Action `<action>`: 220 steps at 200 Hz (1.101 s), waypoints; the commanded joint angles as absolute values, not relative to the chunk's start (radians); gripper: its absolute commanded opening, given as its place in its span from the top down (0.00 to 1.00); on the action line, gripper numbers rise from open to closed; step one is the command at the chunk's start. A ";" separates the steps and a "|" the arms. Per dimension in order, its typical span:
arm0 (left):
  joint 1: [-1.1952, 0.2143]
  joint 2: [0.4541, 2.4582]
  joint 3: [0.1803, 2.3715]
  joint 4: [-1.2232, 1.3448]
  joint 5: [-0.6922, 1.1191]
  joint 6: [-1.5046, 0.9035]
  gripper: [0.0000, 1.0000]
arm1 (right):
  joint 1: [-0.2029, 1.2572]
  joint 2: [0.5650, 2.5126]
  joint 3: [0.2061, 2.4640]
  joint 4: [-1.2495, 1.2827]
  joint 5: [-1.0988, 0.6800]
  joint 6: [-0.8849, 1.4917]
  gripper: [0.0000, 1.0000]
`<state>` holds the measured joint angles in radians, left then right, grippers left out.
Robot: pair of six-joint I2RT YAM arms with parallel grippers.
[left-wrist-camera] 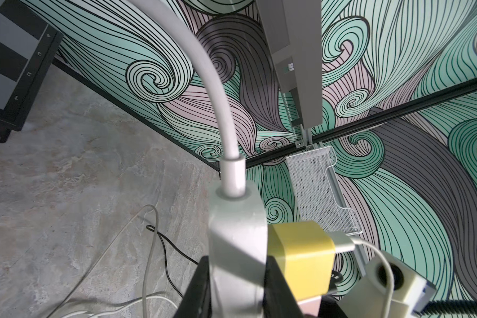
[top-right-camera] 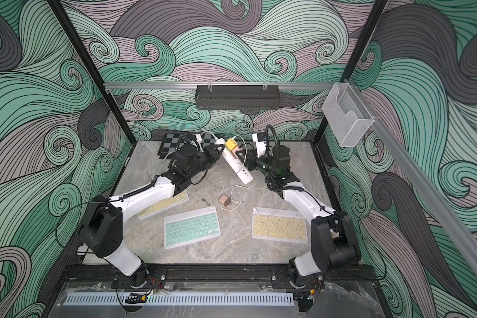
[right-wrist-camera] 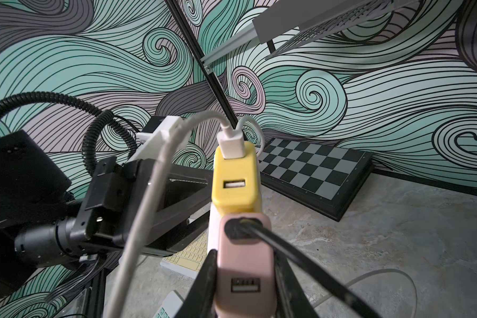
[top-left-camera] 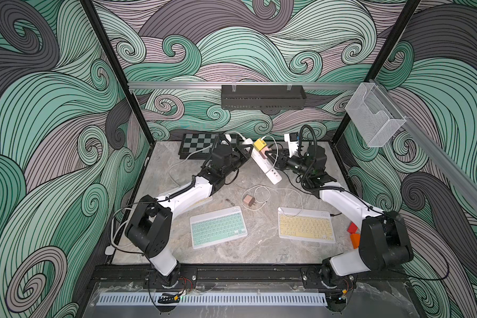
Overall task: Unplug the wireless keyboard
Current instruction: Remove the plug from the socket.
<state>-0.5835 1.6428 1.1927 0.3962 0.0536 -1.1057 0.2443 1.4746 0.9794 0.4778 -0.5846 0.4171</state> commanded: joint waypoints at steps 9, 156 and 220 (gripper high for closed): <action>-0.541 1.573 1.193 0.354 -0.099 -1.071 1.00 | 0.146 1.422 0.961 0.612 -0.495 0.503 1.00; -0.543 1.572 1.286 0.152 -0.135 -0.944 1.00 | 0.127 1.421 0.934 0.683 -0.532 0.544 1.00; -0.558 1.573 1.379 -0.019 -0.197 -0.807 1.00 | 0.124 1.414 0.955 0.625 -0.534 0.525 1.00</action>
<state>-0.6064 1.5955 1.3361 0.0990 0.0360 -0.9211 0.2134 1.4567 0.9199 0.6064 -0.6674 0.5121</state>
